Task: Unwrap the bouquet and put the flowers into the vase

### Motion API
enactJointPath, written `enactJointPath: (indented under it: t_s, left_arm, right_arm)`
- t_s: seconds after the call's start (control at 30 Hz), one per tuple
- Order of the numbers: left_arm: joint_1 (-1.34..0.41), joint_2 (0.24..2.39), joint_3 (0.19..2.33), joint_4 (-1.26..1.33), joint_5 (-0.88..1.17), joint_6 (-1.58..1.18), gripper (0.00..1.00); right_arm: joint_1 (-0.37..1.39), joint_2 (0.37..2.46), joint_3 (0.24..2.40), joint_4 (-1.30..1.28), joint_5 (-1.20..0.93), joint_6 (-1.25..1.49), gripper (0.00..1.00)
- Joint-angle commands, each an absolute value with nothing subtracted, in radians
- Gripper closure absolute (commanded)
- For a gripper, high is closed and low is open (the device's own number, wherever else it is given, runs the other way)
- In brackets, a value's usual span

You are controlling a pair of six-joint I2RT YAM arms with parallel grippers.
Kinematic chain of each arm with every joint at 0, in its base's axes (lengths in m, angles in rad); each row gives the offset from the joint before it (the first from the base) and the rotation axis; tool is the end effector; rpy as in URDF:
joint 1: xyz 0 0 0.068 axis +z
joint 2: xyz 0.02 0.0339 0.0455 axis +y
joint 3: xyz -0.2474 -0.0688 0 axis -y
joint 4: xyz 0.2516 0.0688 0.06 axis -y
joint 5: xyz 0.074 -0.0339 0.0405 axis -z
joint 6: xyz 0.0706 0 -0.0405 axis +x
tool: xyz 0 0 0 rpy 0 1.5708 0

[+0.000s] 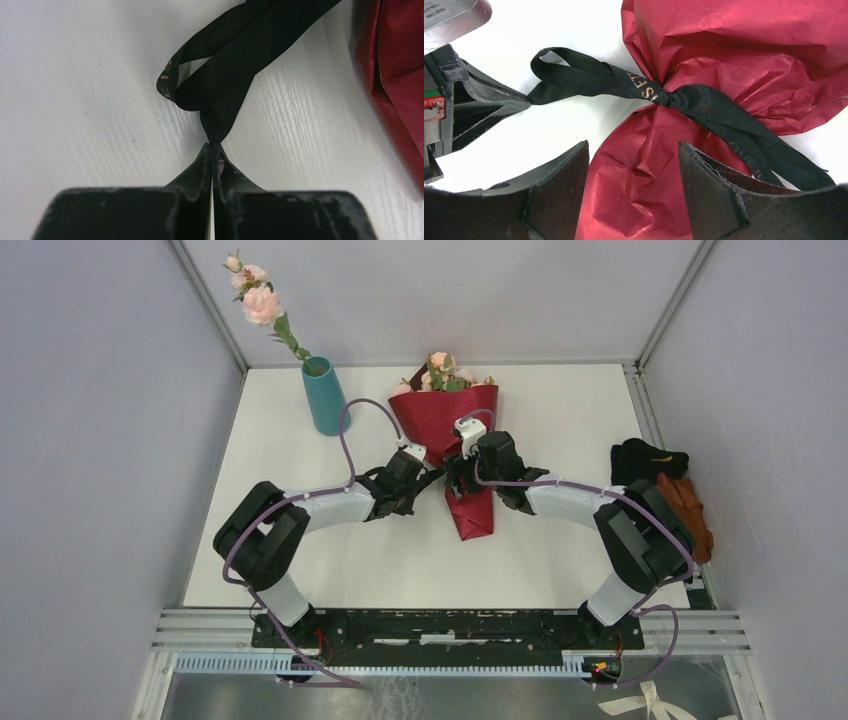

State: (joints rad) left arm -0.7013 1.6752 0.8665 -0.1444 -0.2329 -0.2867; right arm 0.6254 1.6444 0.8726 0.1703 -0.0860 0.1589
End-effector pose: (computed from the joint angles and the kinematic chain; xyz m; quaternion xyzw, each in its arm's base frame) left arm 0.2745 -0.2105 0.1026 0.1602 0.9332 -0.0457 0.3183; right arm 0.3040 0.2270 0.1461 -0.2238 0.8555 0.2130 0.4156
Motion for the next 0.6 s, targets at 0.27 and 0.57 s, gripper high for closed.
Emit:
enactJointPath:
  t_s: [0.27,0.57]
  left_arm:
    - [-0.695,1.532,0.831,-0.181,-0.294,-0.352,0.98]
    - [-0.686,1.413,0.817,-0.236,-0.391,-0.387,0.98]
  right_arm:
    - [0.623,1.641,0.893,0.203,-0.091,0.152,0.29]
    - [0.648,1.628,0.999,0.172,-0.147,0.158,0.28]
